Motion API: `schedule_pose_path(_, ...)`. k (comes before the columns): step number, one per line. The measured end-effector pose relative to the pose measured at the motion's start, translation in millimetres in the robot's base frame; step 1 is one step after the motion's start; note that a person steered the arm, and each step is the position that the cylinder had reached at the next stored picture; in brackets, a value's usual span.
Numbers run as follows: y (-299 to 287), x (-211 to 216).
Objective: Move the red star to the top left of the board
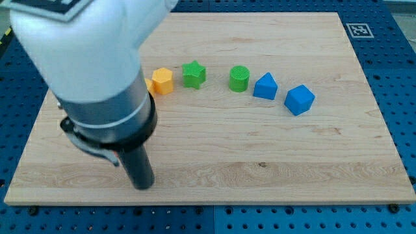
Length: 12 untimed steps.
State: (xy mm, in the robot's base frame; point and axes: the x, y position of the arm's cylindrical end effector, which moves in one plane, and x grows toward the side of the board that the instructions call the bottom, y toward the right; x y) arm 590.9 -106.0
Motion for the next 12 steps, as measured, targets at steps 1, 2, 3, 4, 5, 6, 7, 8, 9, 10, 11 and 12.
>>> schedule_pose_path(1, -46, -26)
schedule_pose_path(2, -58, -26)
schedule_pose_path(3, -49, -30)
schedule_pose_path(4, -23, -35)
schedule_pose_path(5, -26, -35)
schedule_pose_path(6, -48, -34)
schedule_pose_path(7, -50, -35)
schedule_pose_path(8, -50, -41)
schedule_pose_path(9, -50, -47)
schedule_pose_path(10, -50, -61)
schedule_pose_path(11, -52, -77)
schedule_pose_path(12, -56, -94)
